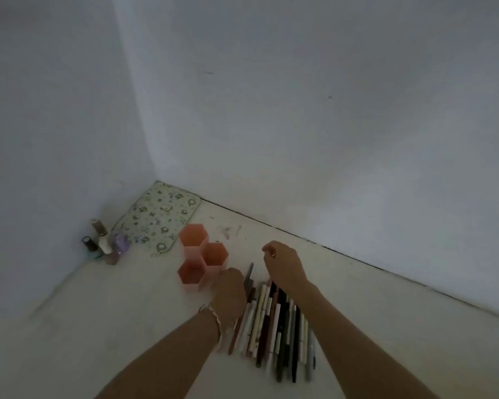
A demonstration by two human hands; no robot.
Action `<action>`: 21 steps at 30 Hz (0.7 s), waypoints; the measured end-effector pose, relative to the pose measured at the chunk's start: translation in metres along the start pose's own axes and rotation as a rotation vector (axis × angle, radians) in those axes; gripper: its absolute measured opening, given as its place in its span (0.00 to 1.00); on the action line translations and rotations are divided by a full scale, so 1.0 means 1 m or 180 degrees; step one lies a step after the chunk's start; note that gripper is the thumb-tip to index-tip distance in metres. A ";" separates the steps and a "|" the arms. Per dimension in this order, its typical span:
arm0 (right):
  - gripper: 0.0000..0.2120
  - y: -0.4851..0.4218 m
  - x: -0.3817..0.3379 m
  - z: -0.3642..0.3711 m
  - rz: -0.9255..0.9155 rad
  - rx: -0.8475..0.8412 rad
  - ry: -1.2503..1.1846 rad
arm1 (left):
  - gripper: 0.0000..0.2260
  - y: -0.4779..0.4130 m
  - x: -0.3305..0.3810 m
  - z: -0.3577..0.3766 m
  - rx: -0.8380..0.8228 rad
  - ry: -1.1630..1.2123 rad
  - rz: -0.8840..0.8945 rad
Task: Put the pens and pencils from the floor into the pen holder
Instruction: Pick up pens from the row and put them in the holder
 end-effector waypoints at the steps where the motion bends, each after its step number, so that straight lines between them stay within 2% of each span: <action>1: 0.12 -0.004 0.003 0.002 0.0036 -0.0004 -0.0068 | 0.10 -0.002 0.000 0.002 -0.0063 -0.0074 -0.0007; 5: 0.13 -0.008 0.009 0.010 0.0115 0.0002 -0.0255 | 0.13 -0.003 0.002 0.011 -0.0097 -0.0220 0.0144; 8: 0.12 -0.007 0.009 0.011 0.0140 0.0161 -0.0268 | 0.12 0.002 0.004 -0.004 0.0076 -0.0180 0.0527; 11: 0.09 -0.001 0.002 0.017 0.0133 0.0128 0.0014 | 0.09 0.006 -0.003 -0.049 0.0432 0.0585 0.0648; 16: 0.11 0.017 -0.017 0.044 0.0324 -0.0325 0.0848 | 0.09 0.011 -0.028 -0.126 0.1207 0.1800 0.0785; 19: 0.13 0.025 -0.024 0.065 0.0274 -0.0474 0.1503 | 0.08 0.006 -0.045 -0.144 0.1331 0.2635 0.0751; 21: 0.14 0.028 -0.026 0.076 0.0308 -0.0417 0.1851 | 0.13 0.003 -0.055 -0.148 0.1398 0.3075 0.0841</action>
Point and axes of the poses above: each hand's wrist, its own y-axis away from the middle knuckle, its own z-axis out of the palm, x = y × z, the point moved 2 cm from there along -y, towards the middle knuckle, and after that the axes turned 1 degree about -z, right-handed, at the moved point
